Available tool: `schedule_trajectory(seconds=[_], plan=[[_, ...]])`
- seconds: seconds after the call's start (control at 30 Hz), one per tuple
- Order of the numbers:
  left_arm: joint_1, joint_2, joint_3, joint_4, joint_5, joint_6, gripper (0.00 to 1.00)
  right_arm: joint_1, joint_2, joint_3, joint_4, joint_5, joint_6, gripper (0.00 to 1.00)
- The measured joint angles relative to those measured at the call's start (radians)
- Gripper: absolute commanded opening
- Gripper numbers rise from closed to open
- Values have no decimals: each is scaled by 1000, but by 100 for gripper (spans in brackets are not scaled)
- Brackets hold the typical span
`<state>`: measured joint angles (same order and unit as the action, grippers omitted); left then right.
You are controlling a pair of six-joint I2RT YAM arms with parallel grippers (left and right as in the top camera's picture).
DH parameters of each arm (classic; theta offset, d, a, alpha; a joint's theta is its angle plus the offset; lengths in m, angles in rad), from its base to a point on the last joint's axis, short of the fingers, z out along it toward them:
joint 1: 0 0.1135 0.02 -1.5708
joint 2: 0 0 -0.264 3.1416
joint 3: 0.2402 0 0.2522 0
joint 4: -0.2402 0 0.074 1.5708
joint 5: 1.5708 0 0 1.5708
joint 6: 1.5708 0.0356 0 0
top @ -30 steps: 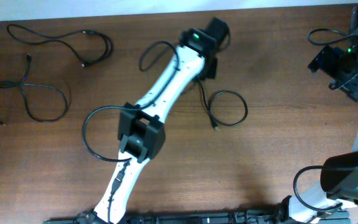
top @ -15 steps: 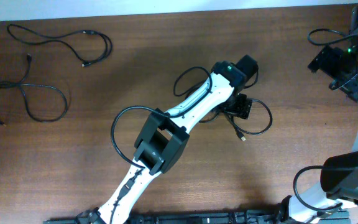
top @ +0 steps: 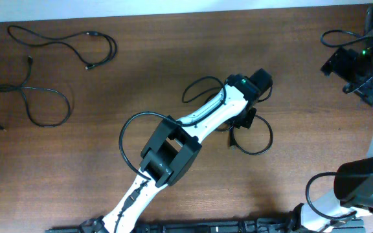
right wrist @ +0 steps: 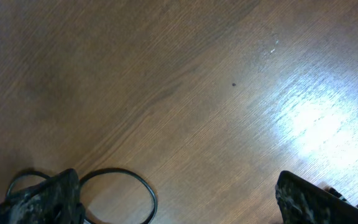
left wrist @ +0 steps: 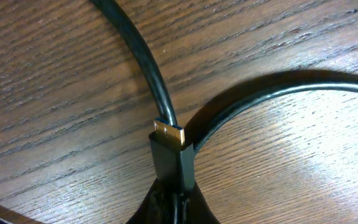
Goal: Untangle cables
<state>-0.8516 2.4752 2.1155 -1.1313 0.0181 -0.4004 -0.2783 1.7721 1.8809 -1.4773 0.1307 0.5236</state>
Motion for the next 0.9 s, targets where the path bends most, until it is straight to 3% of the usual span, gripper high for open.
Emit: schedule_trajectory(seconds=[0.1, 0.17, 0.37, 0.57, 0.63, 0.8, 0.9], plan=[[2, 1, 8, -21, -8, 0, 0, 0, 0, 0, 0, 0, 0, 98], [28, 18, 63, -123, -19, 0, 0, 0, 0, 0, 0, 0, 0, 98], [293, 1, 520, -358, -47, 19, 0, 0, 0, 0, 0, 0, 0, 99], [471, -37, 579, -450, -158, 20, 0, 0, 0, 0, 0, 0, 0, 98], [586, -118, 579, -450, -169, 19, 0, 0, 0, 0, 0, 0, 0, 98], [1021, -491, 607, -484, -196, 10, 0, 0, 0, 0, 0, 0, 0, 98], [1102, -615, 610, -504, -179, 10, 0, 0, 0, 0, 0, 0, 0, 98]])
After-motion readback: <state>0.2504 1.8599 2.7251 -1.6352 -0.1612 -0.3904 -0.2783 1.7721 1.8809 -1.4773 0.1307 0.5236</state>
